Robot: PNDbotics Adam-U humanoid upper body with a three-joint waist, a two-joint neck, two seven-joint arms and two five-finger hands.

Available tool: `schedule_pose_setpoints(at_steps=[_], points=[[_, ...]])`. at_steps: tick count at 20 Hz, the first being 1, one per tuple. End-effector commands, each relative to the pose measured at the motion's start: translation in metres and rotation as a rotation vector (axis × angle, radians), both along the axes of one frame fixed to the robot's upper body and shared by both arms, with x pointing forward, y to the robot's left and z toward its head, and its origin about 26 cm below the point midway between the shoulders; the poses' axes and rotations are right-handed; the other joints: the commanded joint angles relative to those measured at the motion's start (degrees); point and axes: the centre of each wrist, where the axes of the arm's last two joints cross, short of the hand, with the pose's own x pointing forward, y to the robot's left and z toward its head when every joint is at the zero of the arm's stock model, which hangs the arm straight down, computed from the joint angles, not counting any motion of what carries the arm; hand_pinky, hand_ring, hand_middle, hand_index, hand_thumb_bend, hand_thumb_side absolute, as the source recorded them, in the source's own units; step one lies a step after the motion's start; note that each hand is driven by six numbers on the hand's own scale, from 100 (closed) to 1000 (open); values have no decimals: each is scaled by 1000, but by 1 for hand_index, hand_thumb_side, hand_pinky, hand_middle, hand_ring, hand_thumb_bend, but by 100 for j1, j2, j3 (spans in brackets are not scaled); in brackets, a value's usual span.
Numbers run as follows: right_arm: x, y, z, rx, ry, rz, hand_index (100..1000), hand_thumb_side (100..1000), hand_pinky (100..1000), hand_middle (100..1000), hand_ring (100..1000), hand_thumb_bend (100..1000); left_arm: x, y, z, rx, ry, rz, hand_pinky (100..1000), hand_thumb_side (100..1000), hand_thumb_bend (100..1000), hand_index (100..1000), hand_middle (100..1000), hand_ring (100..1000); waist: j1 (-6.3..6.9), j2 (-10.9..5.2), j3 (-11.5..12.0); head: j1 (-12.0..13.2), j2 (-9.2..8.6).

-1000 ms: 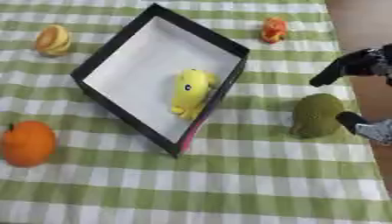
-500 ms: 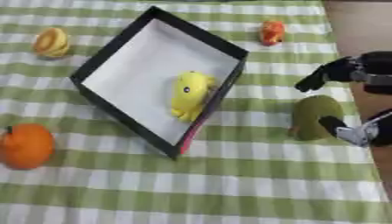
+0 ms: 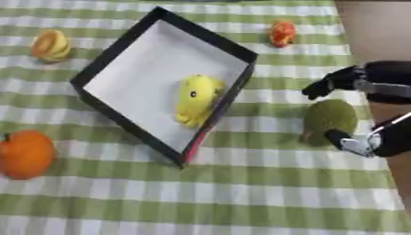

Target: Pick up objects on the table and place them in the box.

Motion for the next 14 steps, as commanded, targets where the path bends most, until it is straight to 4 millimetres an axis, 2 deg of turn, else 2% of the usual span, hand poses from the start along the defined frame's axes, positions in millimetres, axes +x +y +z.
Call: schedule_pose_setpoints(at_steps=[1, 5, 14], points=[[5, -9, 4, -24, -40, -41, 956, 462, 1000, 823, 866, 248, -1, 1, 7, 17, -19, -3, 792, 700, 100, 816, 764, 784, 49, -162, -12, -25, -78], [11, -18, -4, -51, -48, -62, 979, 500, 1000, 833, 877, 307, -1, 1, 6, 16, -17, -3, 792, 700, 100, 815, 763, 784, 57, -158, -19, -18, -69], [20, -34, -14, -89, -65, -89, 996, 532, 1000, 871, 922, 359, -1, 2, 6, 17, -16, -4, 793, 700, 100, 812, 761, 785, 61, -151, -27, -4, -71]])
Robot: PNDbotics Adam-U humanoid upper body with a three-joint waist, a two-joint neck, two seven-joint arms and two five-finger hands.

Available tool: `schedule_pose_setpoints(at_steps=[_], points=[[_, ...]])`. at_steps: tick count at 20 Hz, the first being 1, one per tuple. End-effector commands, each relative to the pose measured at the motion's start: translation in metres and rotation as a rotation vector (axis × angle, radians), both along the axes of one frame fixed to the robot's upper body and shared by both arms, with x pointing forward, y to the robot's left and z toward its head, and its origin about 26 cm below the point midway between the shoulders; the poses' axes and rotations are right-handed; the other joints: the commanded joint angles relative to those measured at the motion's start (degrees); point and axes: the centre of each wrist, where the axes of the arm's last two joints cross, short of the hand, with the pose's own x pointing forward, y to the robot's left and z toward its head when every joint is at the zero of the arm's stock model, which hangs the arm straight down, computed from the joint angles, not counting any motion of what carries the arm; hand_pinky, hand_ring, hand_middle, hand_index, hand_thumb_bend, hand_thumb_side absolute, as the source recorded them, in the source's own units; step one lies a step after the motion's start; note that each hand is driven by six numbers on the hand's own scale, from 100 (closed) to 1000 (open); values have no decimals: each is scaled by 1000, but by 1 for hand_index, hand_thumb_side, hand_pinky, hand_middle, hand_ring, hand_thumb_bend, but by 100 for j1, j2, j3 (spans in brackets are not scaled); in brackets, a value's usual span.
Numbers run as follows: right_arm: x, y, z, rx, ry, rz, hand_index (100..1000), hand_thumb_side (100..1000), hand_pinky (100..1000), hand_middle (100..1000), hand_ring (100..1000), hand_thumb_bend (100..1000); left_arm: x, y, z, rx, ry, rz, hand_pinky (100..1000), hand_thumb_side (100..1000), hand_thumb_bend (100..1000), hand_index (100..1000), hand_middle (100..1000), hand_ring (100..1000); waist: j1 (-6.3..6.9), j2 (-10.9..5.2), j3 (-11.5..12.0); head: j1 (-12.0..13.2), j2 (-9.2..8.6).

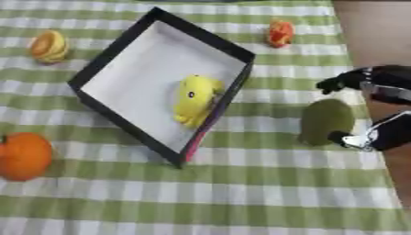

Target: Pick up objects on the table and place them in the box.

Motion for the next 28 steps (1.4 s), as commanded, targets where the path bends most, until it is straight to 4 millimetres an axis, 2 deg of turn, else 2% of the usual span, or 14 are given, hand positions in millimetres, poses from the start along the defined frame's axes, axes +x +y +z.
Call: schedule_pose_setpoints(at_steps=[1, 6, 11, 18, 21, 24, 25, 28], points=[[2, -9, 7, -44, -22, -14, 997, 544, 1000, 873, 924, 371, -2, 1, 7, 20, -22, -3, 793, 700, 100, 812, 760, 785, 61, -151, -9, 10, -67], [9, -16, 1, -76, -5, -38, 990, 551, 1000, 863, 912, 384, -1, 1, 7, 21, -22, -6, 793, 699, 100, 810, 759, 785, 60, -151, 3, 12, -68], [19, -15, -7, -92, 19, -51, 953, 500, 1000, 827, 869, 358, -1, 0, 7, 22, -20, -13, 792, 698, 100, 806, 756, 784, 65, -153, 21, 6, -71], [34, -13, -17, -110, 5, -78, 924, 551, 984, 781, 846, 361, -1, -1, 7, 20, -21, -19, 792, 697, 100, 804, 754, 784, 69, -158, 46, -2, -65], [40, -12, -24, -103, 2, -83, 881, 539, 961, 722, 822, 324, -1, -2, 7, 20, -20, -22, 792, 697, 100, 802, 753, 784, 73, -158, 49, 3, -60], [42, -10, -27, -94, -13, -75, 816, 539, 941, 644, 804, 331, -1, -2, 7, 21, -18, -24, 792, 696, 100, 801, 753, 784, 74, -158, 51, 8, -49], [41, -9, -27, -85, -20, -68, 765, 525, 929, 590, 786, 286, -1, -2, 7, 21, -18, -25, 792, 696, 100, 800, 752, 784, 74, -159, 50, 12, -45], [36, -4, -20, -46, -57, -38, 716, 507, 910, 545, 755, 219, -1, -2, 7, 22, -18, -24, 792, 696, 100, 799, 752, 785, 68, -163, 43, 29, -34]])
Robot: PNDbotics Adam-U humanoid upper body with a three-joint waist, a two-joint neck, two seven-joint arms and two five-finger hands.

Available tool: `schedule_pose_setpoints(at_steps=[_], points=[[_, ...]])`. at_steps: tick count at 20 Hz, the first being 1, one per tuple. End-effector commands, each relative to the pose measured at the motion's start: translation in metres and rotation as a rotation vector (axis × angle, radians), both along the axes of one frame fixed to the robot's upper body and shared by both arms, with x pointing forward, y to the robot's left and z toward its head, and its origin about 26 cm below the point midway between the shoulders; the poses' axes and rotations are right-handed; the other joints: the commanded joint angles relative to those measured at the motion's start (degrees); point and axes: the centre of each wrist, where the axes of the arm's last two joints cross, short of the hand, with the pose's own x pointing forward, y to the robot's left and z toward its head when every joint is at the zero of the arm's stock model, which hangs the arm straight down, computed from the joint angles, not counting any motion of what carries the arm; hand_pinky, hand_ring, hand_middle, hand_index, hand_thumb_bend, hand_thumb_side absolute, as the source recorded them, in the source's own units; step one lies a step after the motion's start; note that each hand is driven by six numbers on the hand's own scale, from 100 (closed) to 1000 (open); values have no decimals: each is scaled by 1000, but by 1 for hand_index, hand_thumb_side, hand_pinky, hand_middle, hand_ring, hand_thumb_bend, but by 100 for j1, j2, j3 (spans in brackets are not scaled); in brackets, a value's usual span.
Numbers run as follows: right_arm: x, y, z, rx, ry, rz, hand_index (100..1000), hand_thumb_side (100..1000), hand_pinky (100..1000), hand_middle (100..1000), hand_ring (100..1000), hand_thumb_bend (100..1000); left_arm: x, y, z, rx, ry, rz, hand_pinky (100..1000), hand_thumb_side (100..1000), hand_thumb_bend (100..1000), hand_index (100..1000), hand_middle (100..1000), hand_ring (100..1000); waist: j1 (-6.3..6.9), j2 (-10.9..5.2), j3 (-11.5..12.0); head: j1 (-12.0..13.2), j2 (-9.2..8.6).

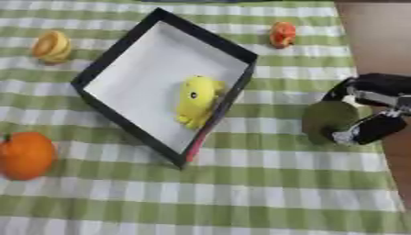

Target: Pick up objects on the table and place them in the box.

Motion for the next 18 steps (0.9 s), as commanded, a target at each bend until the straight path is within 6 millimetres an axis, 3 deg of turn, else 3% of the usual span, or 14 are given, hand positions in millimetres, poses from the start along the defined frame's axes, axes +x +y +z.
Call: schedule_pose_setpoints(at_steps=[1, 5, 18], points=[[-7, 1, 18, 19, -61, 28, 704, 498, 897, 535, 742, 170, -1, 0, 8, 17, -25, -6, 792, 695, 100, 799, 752, 785, 63, -167, -9, 28, -22], [-21, 7, 40, 25, -126, 84, 708, 478, 872, 542, 732, 100, -1, 1, 8, 20, -26, -6, 792, 694, 100, 798, 752, 785, 40, -183, -8, 38, -26], [-58, 34, 111, 24, -266, 279, 747, 527, 850, 582, 738, 100, -1, 1, 10, 34, -26, -10, 793, 692, 100, 799, 752, 787, -76, -270, 50, 44, -5]])
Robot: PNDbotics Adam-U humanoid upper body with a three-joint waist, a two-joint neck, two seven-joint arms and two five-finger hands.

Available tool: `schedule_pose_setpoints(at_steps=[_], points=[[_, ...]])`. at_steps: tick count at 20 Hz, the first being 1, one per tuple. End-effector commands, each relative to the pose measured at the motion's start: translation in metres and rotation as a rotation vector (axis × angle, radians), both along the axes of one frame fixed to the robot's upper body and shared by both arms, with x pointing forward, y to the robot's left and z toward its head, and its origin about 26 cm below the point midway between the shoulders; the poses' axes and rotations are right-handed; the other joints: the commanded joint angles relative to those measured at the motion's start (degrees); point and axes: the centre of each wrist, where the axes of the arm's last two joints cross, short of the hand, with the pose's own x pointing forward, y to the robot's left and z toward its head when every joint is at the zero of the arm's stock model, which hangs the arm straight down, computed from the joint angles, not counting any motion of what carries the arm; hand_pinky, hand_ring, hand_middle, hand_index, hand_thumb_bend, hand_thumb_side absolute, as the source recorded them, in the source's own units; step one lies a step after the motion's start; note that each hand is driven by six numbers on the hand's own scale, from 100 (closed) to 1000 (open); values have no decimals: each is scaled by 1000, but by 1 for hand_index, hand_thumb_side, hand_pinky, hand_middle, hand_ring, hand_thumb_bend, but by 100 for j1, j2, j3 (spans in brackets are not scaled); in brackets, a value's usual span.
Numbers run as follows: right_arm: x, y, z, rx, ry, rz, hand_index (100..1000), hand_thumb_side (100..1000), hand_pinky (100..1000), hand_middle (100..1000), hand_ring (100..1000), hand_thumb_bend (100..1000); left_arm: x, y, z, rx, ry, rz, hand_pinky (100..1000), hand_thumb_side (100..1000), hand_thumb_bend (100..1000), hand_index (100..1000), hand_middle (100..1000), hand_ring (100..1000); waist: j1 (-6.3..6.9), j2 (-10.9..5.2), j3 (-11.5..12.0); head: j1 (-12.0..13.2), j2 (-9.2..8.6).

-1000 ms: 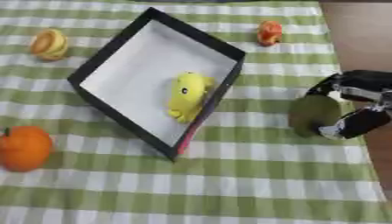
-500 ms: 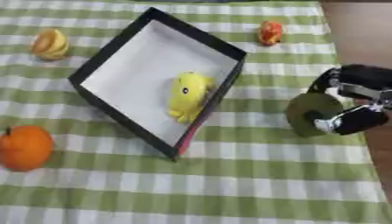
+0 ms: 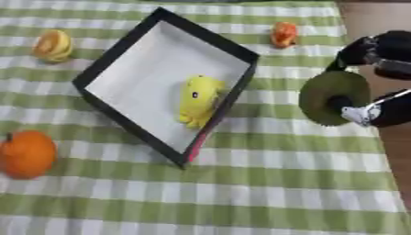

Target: Pick up objects on the table and place them in the box.

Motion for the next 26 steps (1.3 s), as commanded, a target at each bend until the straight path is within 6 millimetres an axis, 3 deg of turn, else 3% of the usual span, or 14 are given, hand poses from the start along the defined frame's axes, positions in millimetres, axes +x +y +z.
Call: schedule_pose_setpoints(at_steps=[1, 6, 12, 18, 26], points=[[-9, 7, 27, -26, -57, 41, 746, 524, 847, 582, 737, 100, -1, 2, 10, 31, -27, -5, 793, 691, 100, 799, 752, 787, -80, -240, 15, 22, -15], [2, 39, 58, 8, -133, 171, 730, 490, 836, 565, 723, 100, -1, 2, 9, 36, -20, -6, 793, 692, 100, 799, 754, 788, -107, -299, 45, -25, 33], [54, 105, 88, 30, -167, 342, 706, 488, 822, 545, 710, 100, -1, 2, 8, 27, -21, 3, 795, 693, 100, 807, 772, 798, -104, -372, 85, -119, 98], [100, 152, 88, 3, -157, 422, 701, 480, 826, 541, 700, 100, 0, 0, 13, 1, -48, 21, 802, 697, 100, 817, 807, 832, -117, -370, 232, -288, 132], [139, 178, 58, -16, -112, 394, 701, 479, 832, 540, 697, 100, -4, -3, 35, -14, -153, 75, 818, 681, 100, 816, 815, 848, -94, -331, 418, -567, 154]])
